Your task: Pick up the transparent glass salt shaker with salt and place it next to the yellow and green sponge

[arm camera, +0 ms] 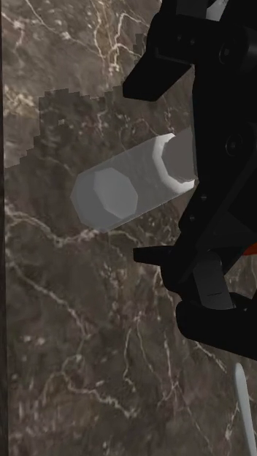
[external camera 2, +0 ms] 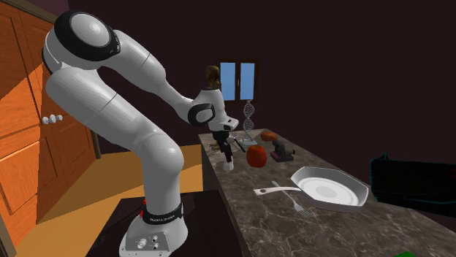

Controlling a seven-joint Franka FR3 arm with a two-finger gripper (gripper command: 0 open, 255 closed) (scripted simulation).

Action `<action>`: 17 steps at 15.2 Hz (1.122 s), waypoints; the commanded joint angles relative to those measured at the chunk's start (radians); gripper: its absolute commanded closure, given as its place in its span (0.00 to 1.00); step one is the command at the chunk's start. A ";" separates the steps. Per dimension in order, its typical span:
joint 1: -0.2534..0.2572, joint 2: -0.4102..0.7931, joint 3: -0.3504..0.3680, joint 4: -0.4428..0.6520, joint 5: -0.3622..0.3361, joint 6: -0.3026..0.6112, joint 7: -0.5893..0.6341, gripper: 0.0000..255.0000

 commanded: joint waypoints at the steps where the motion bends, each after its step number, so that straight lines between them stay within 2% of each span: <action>1: 0.000 0.003 0.001 0.000 0.000 0.003 -0.001 0.00; 4: 0.000 0.003 0.000 0.000 0.000 0.003 -0.001 0.00; 5: 0.000 0.003 0.000 0.000 0.000 0.003 -0.001 1.00; 14: 0.000 0.003 0.000 0.000 0.000 0.003 -0.001 1.00; 17: -0.006 -0.048 -0.015 0.018 -0.019 -0.064 0.005 1.00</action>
